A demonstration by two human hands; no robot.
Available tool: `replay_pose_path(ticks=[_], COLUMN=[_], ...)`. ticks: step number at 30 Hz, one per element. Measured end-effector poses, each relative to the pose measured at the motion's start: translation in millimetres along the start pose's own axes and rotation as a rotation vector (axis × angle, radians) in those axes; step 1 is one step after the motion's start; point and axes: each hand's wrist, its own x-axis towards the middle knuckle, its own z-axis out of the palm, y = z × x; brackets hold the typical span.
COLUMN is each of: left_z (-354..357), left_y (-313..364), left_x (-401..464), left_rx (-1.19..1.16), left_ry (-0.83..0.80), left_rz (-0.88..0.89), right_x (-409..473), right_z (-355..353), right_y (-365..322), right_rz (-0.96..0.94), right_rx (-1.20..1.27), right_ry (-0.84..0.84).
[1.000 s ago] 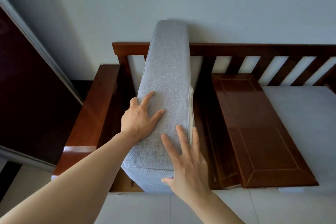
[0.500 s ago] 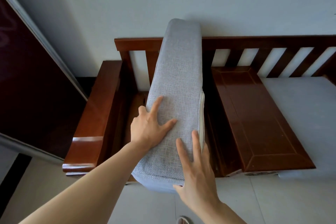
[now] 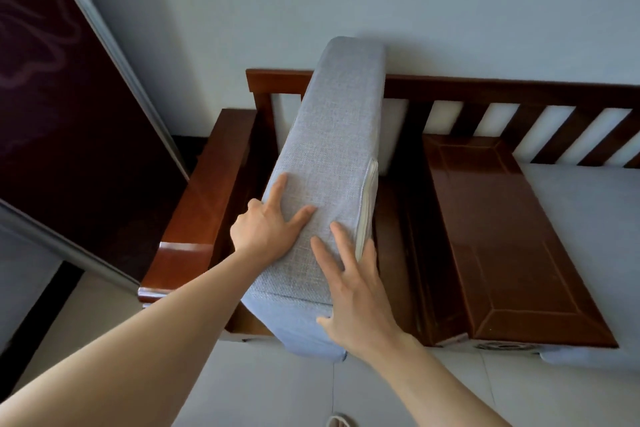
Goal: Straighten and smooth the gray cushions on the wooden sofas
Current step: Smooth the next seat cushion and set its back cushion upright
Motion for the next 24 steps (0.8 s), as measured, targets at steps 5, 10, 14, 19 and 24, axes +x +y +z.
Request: replay_pose_path(ticks=[5, 10, 14, 19, 24], left_z=[-13.8, -26.6, -29.6, -32.4, -24.6], left_y=[-36.5, -96.2, -135.0, -186.8, -241.4], left_x=[15.9, 37.1, 52.7, 73.1, 89.9], left_rx=[-0.004, -0.058, -0.13, -0.237, -0.382], left_ry=[0.043, 0.016, 0.004, -0.023, -0.078], left_rz=[-0.17, -0.393, -0.447, -0.511, -0.567], right_x=[30.6, 59.4, 80.7, 109.5, 135.5], right_z=[12.1, 33.8, 47.7, 67.6, 99.6], right_y=[-37.6, -83.7, -106.9, -147.1, -175.7], right_rz=[-0.064, -0.204, -0.283, -0.348, -0.34], right_rx=[-0.037, -0.015, -0.026, -0.05, -0.011], right_ry=[-0.004, 0.001, -0.045, -0.08, -0.009])
